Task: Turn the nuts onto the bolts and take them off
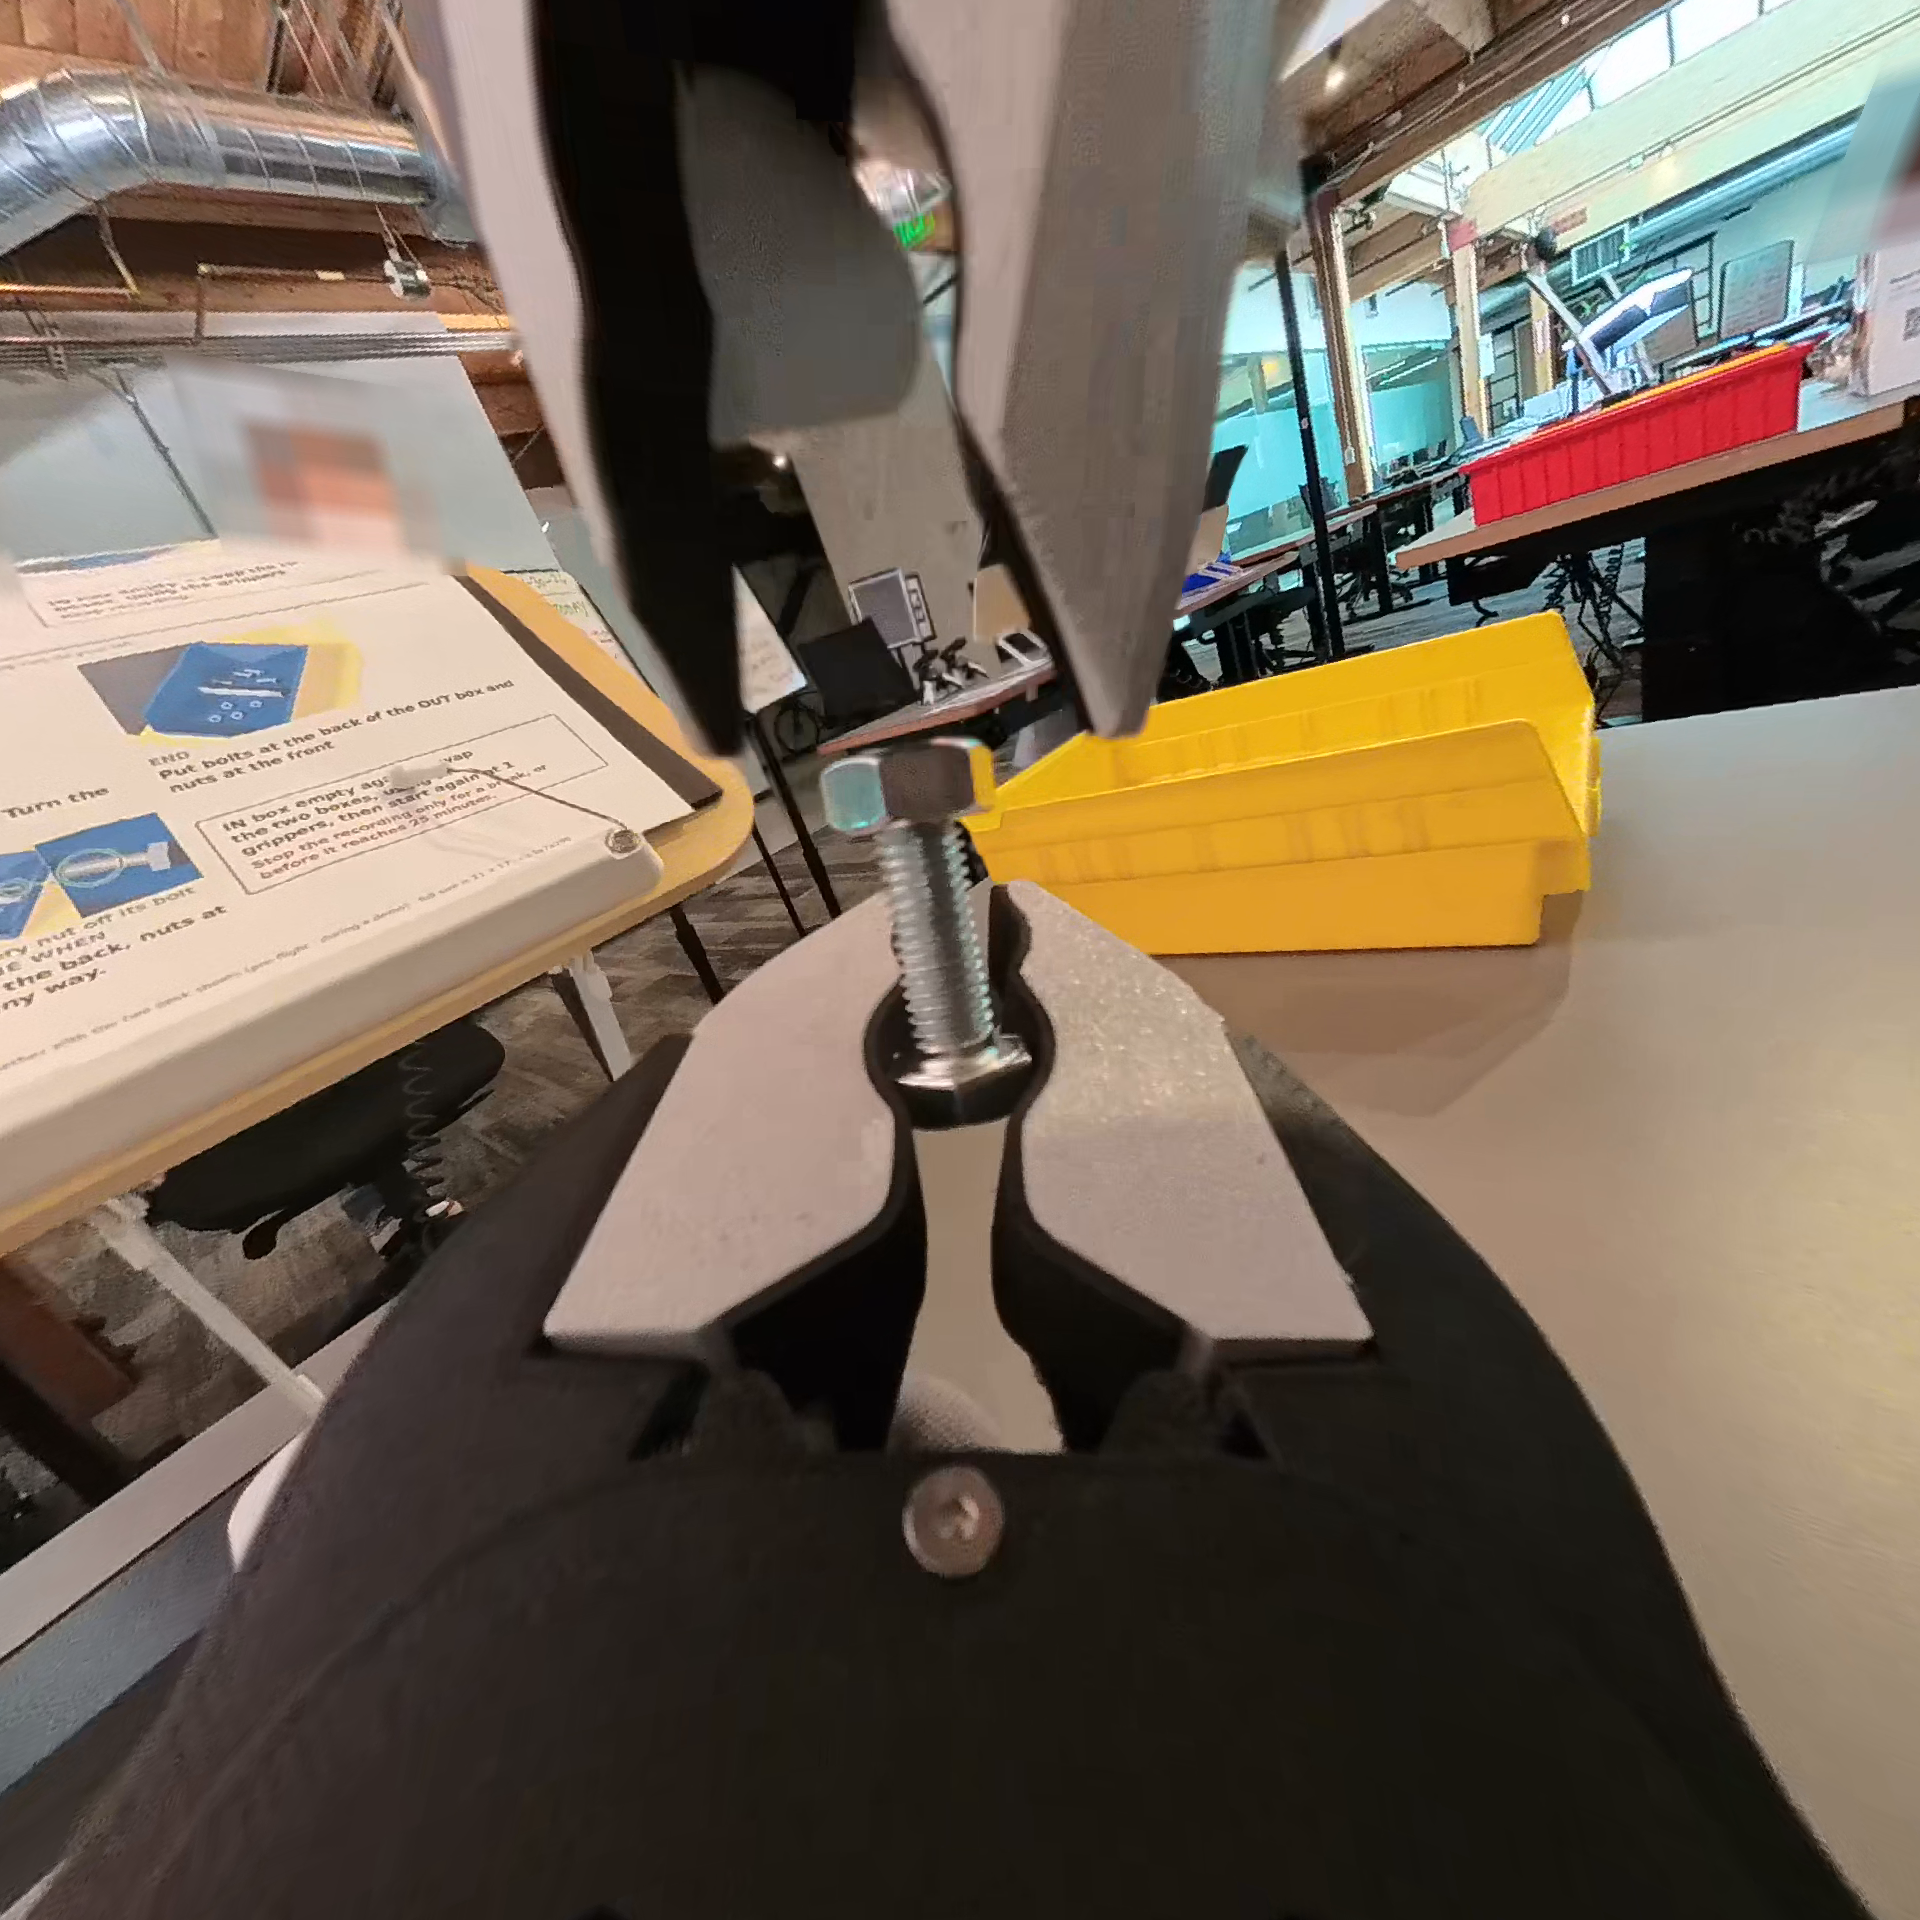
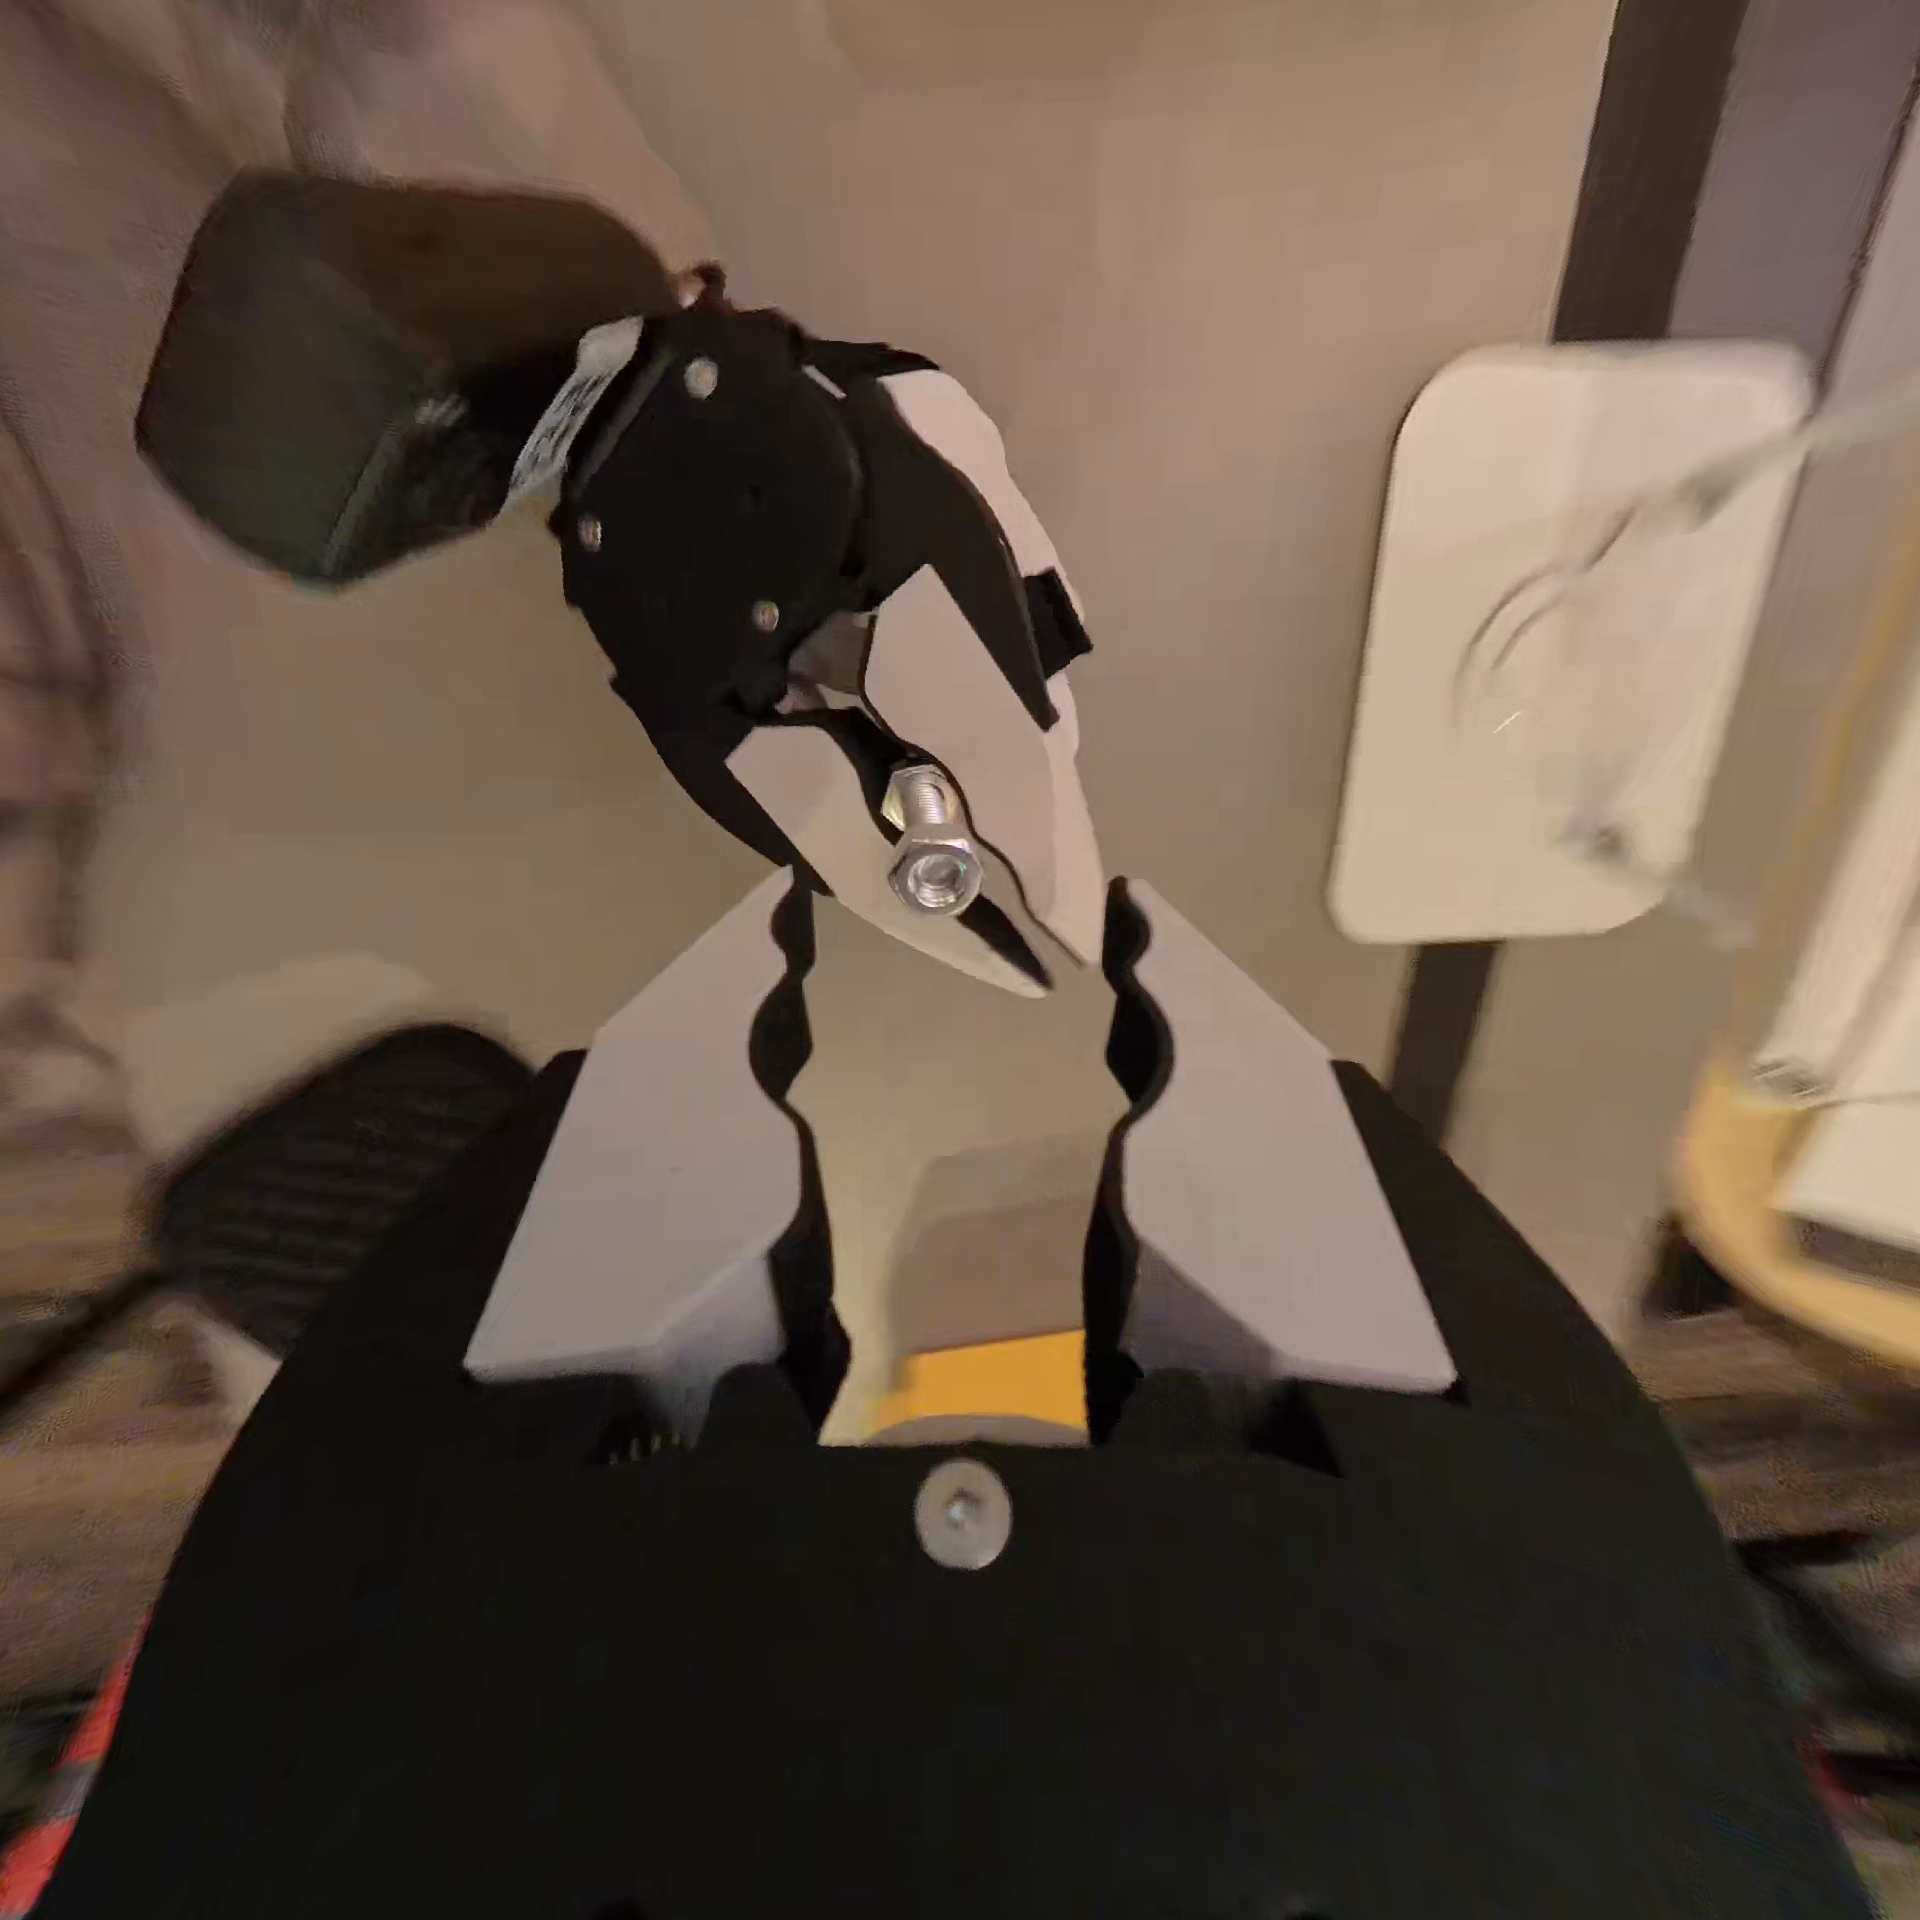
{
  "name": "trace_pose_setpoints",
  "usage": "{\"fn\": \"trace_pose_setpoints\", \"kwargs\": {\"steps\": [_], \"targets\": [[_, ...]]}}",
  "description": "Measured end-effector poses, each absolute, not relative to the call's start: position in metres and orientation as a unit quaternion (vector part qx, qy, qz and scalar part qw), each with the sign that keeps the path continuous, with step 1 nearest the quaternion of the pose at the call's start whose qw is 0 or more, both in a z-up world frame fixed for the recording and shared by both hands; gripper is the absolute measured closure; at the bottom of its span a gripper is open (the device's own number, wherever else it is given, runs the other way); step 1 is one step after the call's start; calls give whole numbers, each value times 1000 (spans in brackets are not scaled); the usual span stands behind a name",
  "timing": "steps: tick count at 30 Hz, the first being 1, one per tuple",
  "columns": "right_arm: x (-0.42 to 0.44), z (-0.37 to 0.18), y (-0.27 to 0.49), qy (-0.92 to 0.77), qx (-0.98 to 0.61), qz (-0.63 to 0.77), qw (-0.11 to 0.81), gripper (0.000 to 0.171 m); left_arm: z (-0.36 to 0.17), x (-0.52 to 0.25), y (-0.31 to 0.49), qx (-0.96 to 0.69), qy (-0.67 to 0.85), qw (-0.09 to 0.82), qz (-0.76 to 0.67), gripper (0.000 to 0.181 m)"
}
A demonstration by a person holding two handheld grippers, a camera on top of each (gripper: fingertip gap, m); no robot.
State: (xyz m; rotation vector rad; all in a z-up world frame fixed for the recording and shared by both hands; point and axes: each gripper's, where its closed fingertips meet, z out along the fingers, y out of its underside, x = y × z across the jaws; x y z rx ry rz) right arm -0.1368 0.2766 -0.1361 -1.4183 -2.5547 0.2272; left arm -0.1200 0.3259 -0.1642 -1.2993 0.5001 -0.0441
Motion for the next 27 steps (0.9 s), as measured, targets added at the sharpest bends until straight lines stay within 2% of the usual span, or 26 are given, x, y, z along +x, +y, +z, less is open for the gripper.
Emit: {"fn": "trace_pose_setpoints", "kwargs": {"steps": [3, 9, 12, 18, 21, 24, 27], "targets": [[-141, -128, 275, -930, -332, 27, 157, 119, -163, -121, 326, -598, 228, 768, -28, 171], [-142, -134, 268, -973, -137, -44, 181, 141, -162, -119, 323, -594, 233, 769, -31, 172], [-140, -137, 271, -972, -148, -56, 172, 156, -162, -122, 324, -596, 228, 769, -33, 171], [-136, -138, 269, -919, -375, 21, 117, 156, -161, -120, 323, -593, 233, 771, -22, 171], [-139, -137, 268, -793, -598, 100, 60, 155, -162, -123, 324, -595, 226, 771, -21, 172], [-133, -139, 269, -752, -644, 137, 28, 155, -163, -119, 323, -594, 235, 769, -16, 171], [-126, -140, 273, -817, -565, 99, 51, 112, -163, -119, 323, -594, 235, 769, -21, 171]]}}
